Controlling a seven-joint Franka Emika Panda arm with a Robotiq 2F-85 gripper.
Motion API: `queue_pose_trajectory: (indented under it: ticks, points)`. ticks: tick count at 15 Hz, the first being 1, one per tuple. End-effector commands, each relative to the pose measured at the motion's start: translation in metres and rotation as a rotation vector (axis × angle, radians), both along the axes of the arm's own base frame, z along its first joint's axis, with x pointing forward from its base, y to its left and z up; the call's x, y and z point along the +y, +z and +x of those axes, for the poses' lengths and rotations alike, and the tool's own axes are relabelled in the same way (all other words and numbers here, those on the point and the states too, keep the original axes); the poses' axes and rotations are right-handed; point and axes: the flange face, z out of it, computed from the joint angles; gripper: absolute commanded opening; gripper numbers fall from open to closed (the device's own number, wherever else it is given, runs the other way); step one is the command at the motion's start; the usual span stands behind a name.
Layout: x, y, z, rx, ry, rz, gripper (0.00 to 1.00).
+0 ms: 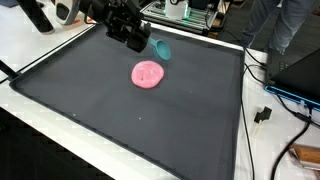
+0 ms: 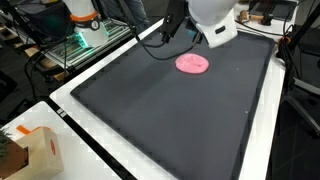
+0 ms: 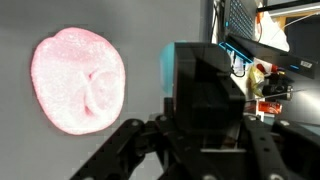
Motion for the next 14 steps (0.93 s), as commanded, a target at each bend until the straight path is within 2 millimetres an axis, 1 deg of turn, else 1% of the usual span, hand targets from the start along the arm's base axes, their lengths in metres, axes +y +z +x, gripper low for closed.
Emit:
queue_pose_trajectory:
  ticks: [1,7,14]
  points:
    - [-0.002,-0.007,-0.003,-0.013,0.002,0.070,0.25]
    - [-0.004,-0.017,-0.001,-0.032,0.013,0.088,0.25]
    - [0.000,-0.027,0.004,-0.087,-0.003,0.108,0.25]
